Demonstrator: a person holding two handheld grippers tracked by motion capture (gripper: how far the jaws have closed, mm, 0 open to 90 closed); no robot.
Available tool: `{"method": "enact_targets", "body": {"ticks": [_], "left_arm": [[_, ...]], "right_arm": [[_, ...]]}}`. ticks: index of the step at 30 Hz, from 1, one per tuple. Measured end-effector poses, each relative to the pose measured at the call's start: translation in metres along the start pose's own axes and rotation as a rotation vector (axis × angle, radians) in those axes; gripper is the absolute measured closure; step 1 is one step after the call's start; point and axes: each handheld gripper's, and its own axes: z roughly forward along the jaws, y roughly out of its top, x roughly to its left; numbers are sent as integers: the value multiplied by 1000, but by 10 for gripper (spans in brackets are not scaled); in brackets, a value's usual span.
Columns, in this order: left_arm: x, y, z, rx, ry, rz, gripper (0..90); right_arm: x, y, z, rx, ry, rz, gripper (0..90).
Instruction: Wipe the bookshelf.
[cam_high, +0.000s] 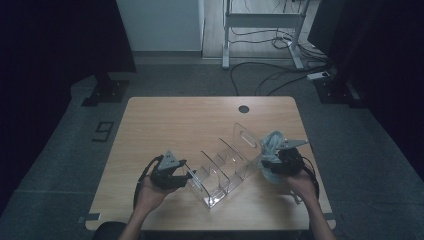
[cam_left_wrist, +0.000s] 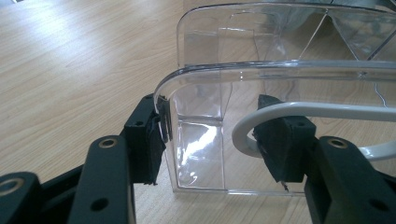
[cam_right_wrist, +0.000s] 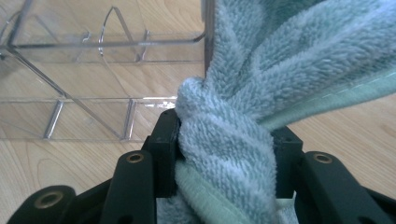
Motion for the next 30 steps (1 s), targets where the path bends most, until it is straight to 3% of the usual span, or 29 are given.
{"method": "enact_targets", "body": {"ticks": [14,22,30], "left_arm": [[0,0,1,-1,-1,-4,450],[0,0,1,-6,3,-7,449],[1,0,1,-6,5,-9,449]], "right_arm": [[6,-4,25,81,-25,-20,544],[8,-11,47,170,-42,-28,539],[7,-12,49,176,-49,-18,538]]}}
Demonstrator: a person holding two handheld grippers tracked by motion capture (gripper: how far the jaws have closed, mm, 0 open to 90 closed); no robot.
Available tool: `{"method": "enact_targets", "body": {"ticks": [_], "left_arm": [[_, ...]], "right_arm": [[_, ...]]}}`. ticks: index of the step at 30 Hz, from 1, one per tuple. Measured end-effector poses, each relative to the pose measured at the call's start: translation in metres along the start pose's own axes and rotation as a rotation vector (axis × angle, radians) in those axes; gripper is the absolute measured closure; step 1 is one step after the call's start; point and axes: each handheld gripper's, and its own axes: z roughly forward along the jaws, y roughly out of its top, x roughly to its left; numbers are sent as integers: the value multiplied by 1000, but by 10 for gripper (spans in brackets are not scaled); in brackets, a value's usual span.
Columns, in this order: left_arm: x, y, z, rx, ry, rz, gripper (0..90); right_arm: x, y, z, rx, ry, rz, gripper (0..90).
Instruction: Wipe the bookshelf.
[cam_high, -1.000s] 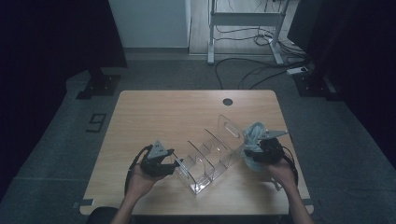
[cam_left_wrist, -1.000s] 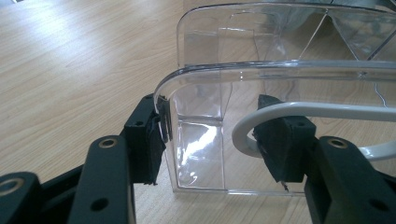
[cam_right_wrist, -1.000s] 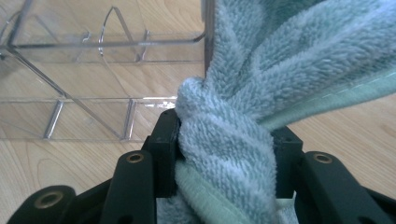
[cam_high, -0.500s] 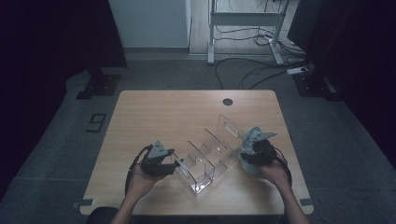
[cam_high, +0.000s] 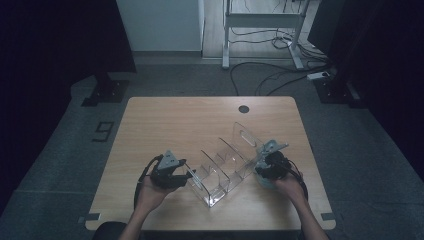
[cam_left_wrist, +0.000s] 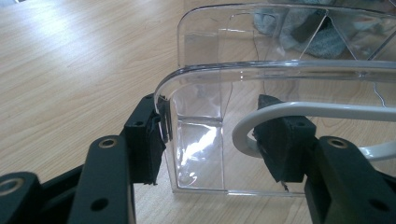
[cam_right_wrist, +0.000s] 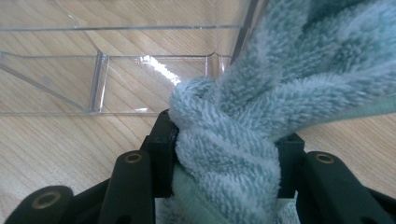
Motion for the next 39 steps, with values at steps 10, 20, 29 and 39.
{"method": "enact_targets", "body": {"ticks": [10,20,29,39], "left_arm": [[2,0,0,-3,19,-15,450],[7,-1,-2,2,58,-33,451],[12,-2,-4,3,82,-52,451],[13,-2,-4,1,86,-48,451]], "right_arm": [[-1,0,-4,-9,-6,7,538],[-8,-4,-22,-66,-26,37,542],[0,4,-43,-136,16,24,542],[28,16,-43,-147,107,-66,543]]}}
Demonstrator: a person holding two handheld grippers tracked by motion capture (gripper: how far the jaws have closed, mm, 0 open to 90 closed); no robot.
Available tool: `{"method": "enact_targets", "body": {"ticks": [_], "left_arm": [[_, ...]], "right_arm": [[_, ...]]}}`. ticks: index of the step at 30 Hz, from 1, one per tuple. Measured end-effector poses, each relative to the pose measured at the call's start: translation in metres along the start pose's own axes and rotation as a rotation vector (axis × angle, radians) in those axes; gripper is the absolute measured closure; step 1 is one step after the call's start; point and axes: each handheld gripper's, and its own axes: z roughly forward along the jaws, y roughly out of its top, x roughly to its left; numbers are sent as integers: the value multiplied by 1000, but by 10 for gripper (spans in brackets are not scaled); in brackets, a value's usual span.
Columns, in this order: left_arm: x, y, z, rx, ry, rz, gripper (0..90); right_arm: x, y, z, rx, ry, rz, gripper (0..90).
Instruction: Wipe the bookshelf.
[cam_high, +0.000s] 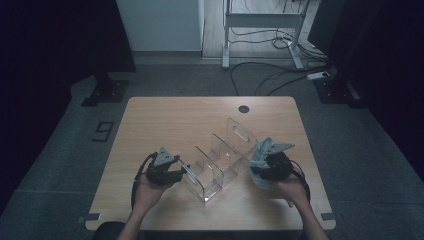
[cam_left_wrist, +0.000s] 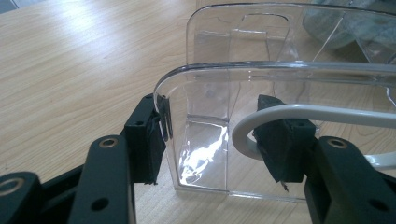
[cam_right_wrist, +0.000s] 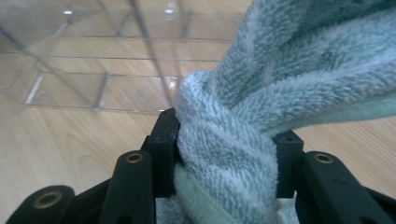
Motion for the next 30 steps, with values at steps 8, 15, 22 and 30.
{"method": "enact_targets", "body": {"ticks": [8,15,22,30], "left_arm": [[-3,1,0,8,-7,9,451],[-7,1,1,8,-6,12,451],[-10,3,2,9,-16,13,452],[-11,3,3,2,-40,3,451]], "right_arm": [[14,5,14,17,45,-56,543],[20,7,20,0,55,-65,542],[21,8,24,-5,39,-69,541],[20,8,34,19,8,-77,541]]}}
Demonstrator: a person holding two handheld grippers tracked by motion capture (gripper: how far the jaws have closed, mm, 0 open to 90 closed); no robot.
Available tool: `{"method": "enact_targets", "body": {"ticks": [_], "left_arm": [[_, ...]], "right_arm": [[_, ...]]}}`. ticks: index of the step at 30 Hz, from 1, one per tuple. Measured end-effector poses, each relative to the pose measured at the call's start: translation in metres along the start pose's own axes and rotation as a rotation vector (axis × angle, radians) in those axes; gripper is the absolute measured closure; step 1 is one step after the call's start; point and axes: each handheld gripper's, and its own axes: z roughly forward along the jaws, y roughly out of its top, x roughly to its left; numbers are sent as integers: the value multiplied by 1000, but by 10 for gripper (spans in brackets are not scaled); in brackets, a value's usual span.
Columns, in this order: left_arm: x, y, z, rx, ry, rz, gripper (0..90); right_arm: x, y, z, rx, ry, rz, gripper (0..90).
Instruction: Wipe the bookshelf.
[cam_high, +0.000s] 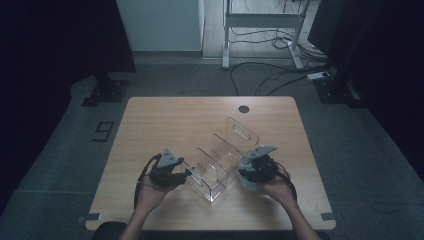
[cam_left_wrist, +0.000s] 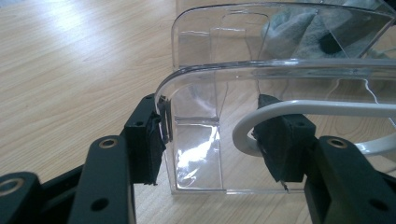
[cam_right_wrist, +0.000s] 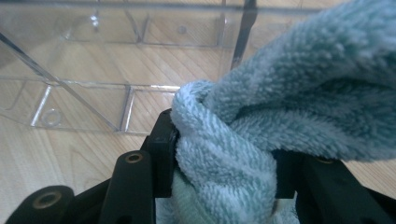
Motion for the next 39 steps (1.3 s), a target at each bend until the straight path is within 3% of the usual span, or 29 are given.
{"method": "enact_targets", "body": {"ticks": [11,23,39], "left_arm": [[0,-1,0,-7,1,-3,450],[3,-1,1,-16,15,-14,449],[11,-2,-1,-13,61,-28,451]], "right_arm": [[3,-7,25,101,-23,-17,541],[3,-7,23,102,-23,-19,541],[0,-11,6,85,-32,-27,542]]}}
